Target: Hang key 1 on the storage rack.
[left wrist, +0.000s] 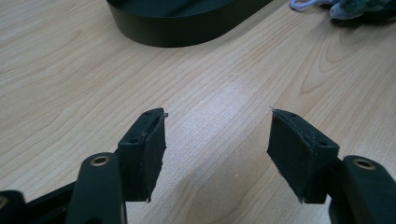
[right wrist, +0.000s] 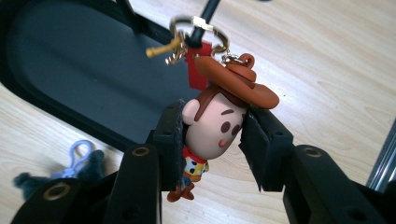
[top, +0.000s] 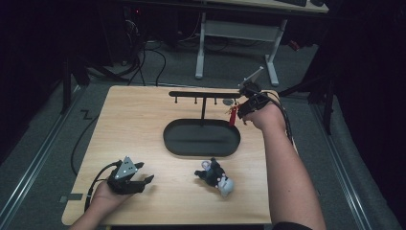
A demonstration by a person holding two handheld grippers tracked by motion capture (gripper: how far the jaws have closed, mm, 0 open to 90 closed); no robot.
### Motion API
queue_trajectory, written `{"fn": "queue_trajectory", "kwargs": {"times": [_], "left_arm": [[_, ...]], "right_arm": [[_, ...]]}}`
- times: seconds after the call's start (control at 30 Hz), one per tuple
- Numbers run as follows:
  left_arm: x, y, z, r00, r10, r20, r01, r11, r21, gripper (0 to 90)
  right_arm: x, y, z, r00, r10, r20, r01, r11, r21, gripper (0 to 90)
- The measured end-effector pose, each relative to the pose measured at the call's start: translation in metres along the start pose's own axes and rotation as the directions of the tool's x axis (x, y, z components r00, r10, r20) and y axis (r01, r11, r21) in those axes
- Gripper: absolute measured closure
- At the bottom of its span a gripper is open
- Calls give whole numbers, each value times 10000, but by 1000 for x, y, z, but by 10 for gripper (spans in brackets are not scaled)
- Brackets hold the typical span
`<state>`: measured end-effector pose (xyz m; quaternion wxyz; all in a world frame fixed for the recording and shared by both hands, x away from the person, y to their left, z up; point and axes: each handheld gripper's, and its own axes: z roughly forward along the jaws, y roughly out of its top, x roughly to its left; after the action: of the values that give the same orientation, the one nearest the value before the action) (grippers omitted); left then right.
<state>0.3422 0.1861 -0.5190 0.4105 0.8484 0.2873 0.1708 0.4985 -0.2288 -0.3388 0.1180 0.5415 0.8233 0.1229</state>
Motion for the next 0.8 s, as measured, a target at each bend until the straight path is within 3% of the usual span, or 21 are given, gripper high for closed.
{"fn": "queue_trajectory", "kwargs": {"times": [0.2,0.4,0.53,0.8], "left_arm": [[-2,0,1,10000,63,1,-63,10000,7,369],[-2,1,2,9999,126,78,-127,9999,87,369],[-2,1,3,9999,130,76,-130,9999,43,370],[-4,2,4,9997,219,114,-220,9998,31,369]], "right_arm": [[-1,-5,22,9998,95,-178,-95,10000,0,598],[0,-8,34,9997,127,-220,-127,9999,-15,591],[-2,-10,36,9982,538,-269,-544,9982,-243,410],[-3,-25,30,9962,822,-272,-836,9950,-550,359]]}}
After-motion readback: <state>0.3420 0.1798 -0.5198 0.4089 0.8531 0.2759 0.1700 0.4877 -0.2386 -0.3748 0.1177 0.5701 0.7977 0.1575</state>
